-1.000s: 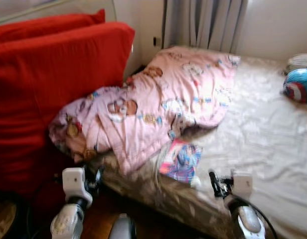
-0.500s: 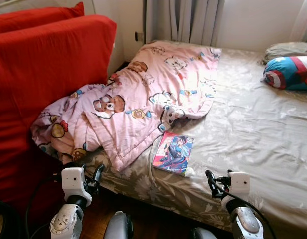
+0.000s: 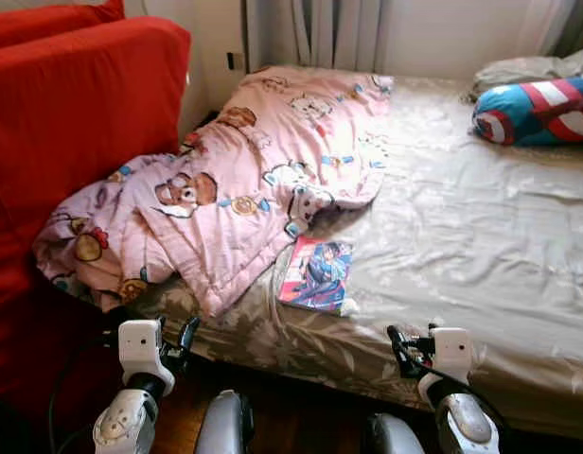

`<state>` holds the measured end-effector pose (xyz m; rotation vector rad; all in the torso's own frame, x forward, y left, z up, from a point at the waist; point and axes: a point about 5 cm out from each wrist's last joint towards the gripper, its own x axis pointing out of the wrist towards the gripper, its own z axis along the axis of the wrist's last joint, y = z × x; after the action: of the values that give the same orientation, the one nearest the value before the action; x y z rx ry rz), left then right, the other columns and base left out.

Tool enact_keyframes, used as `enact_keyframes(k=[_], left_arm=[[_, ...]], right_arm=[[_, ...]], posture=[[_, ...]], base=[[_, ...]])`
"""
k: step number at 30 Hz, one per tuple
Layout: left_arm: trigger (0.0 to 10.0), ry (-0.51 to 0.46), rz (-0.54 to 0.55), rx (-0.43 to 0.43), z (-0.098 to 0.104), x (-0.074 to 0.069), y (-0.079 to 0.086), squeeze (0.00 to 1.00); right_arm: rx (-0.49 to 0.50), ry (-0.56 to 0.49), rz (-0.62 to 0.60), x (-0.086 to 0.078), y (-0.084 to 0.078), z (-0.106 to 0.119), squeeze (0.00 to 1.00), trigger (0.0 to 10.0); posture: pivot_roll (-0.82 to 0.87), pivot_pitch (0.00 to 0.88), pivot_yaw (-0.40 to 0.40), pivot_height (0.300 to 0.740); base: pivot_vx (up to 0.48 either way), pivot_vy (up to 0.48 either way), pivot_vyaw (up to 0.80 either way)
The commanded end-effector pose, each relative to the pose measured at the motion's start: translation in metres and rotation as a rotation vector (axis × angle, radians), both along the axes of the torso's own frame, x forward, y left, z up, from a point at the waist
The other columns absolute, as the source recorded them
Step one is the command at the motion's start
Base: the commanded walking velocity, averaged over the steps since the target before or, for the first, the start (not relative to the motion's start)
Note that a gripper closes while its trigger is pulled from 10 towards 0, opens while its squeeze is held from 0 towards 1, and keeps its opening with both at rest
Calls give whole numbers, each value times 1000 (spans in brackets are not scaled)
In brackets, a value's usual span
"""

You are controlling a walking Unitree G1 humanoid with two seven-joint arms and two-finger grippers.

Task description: Clean up the room

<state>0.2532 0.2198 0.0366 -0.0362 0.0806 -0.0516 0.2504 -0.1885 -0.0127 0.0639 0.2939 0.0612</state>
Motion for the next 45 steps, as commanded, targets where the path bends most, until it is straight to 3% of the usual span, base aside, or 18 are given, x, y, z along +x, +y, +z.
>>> enact_keyframes(k=[1, 13, 19, 22, 27, 30, 32, 36, 42, 45], left_arm=[[10000, 6, 20, -6, 1, -3, 8, 0], [10000, 11, 24, -9, 4, 3, 7, 0], [10000, 13, 41, -18, 3, 3, 7, 0], [10000, 7, 46, -16, 5, 2, 8, 0], [10000, -6, 52, -16, 9, 2, 9, 0], [10000, -11, 52, -18, 11, 1, 9, 0], [10000, -11, 47, -13, 12, -1, 8, 0], [10000, -6, 41, -7, 12, -3, 8, 0], [10000, 6, 45, 13, 15, -15, 15, 0], [10000, 4, 46, 16, 17, -18, 16, 0]], right_arm=[[27, 7, 6, 3, 7, 0, 0, 10000], [45, -10, -15, 13, 5, 6, 0, 10000], [2, -40, 42, 16, 8, 11, 0, 10000], [54, -19, -4, 16, 7, 8, 0, 10000], [23, 20, 48, 16, 9, 5, 0, 10000], [-56, 61, 150, 16, 12, 2, 0, 10000], [-185, 106, 297, 18, 12, 2, 0, 10000], [-229, 123, 320, 22, 7, 4, 0, 10000], [-499, 121, 506, 46, 4, 24, 0, 10000], [-567, 98, 561, 54, 7, 32, 0, 10000]], posture=[[23, 69, 22, 595], [13, 97, 17, 595], [18, 106, 11, 595], [27, 112, 8, 595], [34, 139, 10, 595], [41, 159, 14, 595], [49, 182, 18, 595], [59, 194, 20, 595], [101, 244, 32, 595], [112, 261, 36, 595]], base=[[319, 0, 0], [333, 0, 0], [346, 0, 441], [350, 0, 267], [64, 0, 0], [0, 0, 0], [0, 0, 0], [0, 0, 0], [0, 0, 0], [0, 0, 0]])
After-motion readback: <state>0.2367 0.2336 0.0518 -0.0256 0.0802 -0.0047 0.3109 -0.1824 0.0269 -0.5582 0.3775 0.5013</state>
